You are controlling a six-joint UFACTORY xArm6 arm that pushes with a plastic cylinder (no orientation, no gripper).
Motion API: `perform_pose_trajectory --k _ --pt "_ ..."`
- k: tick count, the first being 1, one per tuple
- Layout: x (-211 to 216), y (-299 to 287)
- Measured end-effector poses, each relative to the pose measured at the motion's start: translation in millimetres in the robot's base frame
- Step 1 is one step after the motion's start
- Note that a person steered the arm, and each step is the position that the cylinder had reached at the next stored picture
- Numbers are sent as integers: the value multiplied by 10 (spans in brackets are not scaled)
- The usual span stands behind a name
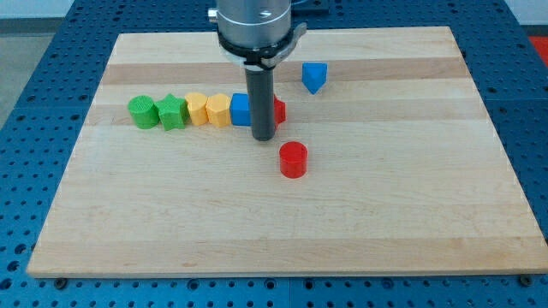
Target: Push the red circle towards center
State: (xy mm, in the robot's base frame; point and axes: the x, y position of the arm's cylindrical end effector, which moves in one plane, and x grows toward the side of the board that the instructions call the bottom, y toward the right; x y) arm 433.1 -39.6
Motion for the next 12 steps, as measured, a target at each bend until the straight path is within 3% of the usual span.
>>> perform_pose_trajectory --k 2,4,8,12 --pt "507 -191" --pt "746 196" --pt "352 834" --pt "-70 911"
